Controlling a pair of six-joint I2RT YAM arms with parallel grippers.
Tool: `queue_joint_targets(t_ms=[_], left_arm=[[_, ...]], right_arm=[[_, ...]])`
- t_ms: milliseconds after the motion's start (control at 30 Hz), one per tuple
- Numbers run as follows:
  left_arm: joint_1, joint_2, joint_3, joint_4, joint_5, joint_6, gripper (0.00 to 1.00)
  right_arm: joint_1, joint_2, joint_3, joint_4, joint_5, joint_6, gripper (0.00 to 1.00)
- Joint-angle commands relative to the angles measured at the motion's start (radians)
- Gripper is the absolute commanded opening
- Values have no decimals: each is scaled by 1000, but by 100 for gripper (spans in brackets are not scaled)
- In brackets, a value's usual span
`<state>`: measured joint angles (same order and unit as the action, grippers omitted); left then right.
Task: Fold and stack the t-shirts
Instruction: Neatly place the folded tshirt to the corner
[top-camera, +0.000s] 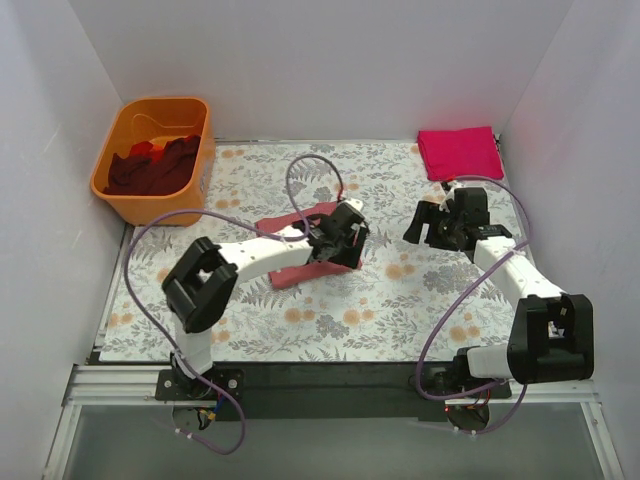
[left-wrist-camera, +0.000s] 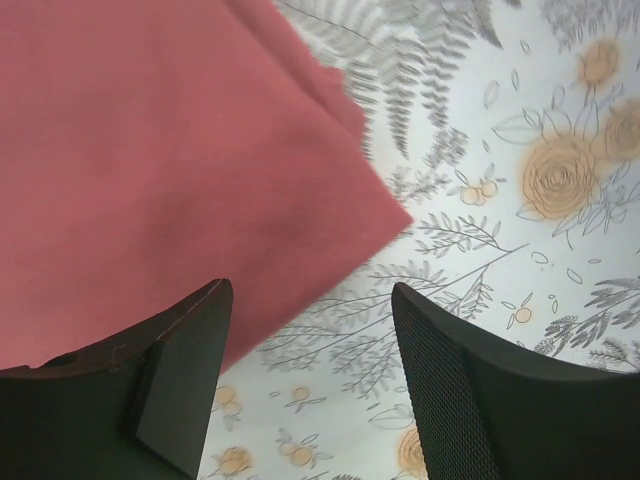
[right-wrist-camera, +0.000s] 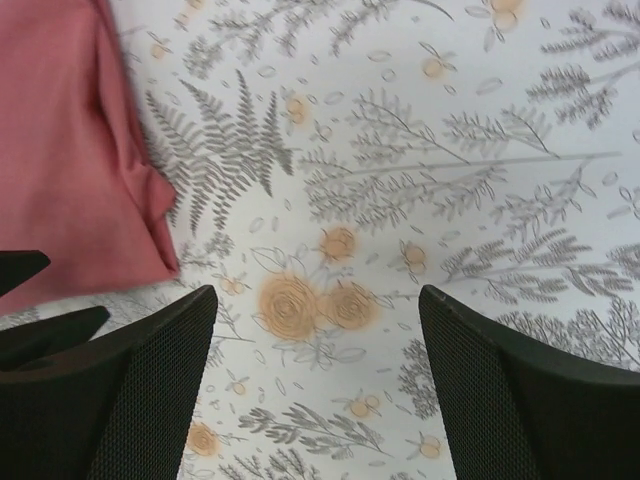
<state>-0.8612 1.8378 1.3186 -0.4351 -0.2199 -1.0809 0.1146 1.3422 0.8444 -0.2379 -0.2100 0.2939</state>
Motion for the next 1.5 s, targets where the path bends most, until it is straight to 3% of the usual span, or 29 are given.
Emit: queue_joint_targets(t_ms=[0,233,500,600,733,800,1000,1233,1467], left_arm=[[-93,92,121,-62,-125,97,63],[-139,282,264,-103,-180,150,53],[-144,337,272,-94,-243,151,50],[-145,350,269,-94,-260,162,44],[-145,344,245,-97,-246,148,19],[-147,325,222,-103,-239,127,1],[-147,175,105,-96,-213,66,0],[-148,5,-19,-21,-153,19,0],[-148,-45,-90,1,-145,-4,0]], right_arm=[[-12,-29,-42,-90,97,-9,88],[-12,-49,-54,-89,69,-12,89],[-10,-46,-88,-41,-26,-18,88],[-10,-38,-91,-24,-57,-16,87],[-10,-23,-100,9,-127,-12,86],[-10,-15,-117,54,-147,11,85],[8,51,-197,279,-321,138,86],[79,182,-271,555,-377,333,86],[197,351,-213,695,-378,473,85]])
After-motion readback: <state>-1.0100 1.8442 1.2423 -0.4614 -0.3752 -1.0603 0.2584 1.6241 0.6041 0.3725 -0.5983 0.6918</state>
